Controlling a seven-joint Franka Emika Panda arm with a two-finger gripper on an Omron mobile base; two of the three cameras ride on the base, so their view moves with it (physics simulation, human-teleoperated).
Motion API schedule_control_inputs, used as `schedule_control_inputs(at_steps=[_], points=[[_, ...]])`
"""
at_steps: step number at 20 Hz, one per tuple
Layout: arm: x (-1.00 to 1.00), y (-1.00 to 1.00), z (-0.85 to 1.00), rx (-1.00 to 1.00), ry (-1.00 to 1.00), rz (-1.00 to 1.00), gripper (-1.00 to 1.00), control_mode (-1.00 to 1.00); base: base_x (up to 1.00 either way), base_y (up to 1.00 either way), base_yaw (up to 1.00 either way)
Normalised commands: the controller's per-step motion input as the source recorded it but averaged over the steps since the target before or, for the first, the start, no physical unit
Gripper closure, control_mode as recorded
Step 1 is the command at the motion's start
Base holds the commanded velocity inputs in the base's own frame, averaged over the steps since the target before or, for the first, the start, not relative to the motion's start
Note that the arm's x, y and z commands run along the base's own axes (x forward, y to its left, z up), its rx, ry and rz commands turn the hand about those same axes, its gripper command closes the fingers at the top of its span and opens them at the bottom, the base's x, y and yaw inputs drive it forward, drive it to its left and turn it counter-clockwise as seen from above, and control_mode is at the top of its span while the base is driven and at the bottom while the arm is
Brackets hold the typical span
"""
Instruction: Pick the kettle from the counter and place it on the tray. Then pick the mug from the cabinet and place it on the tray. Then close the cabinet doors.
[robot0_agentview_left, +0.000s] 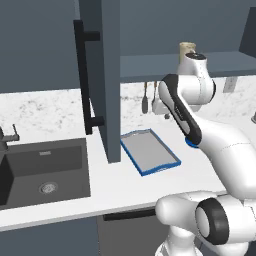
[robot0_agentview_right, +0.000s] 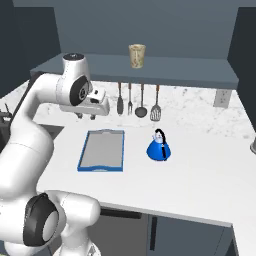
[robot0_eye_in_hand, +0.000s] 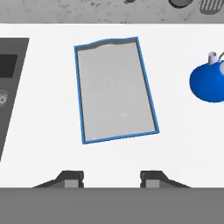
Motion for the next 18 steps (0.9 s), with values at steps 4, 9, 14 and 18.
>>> schedule_control_inputs(at_steps=[4, 9, 14, 18], points=[[-0.11, -0.04, -0.04, 0.0, 0.0, 0.0, -1.0, -1.0, 0.0, 0.0, 0.0], [-0.38, -0.39, -0.21, 0.07, -0.1, 0.0, -1.0, -1.0, 0.0, 0.0, 0.0], [-0.17, -0.71, -0.31, 0.12, -0.05, 0.03, -1.0, -1.0, 0.0, 0.0, 0.0], [0.02, -0.8, -0.25, 0.04, -0.01, 0.14, -1.0, -1.0, 0.0, 0.0, 0.0]])
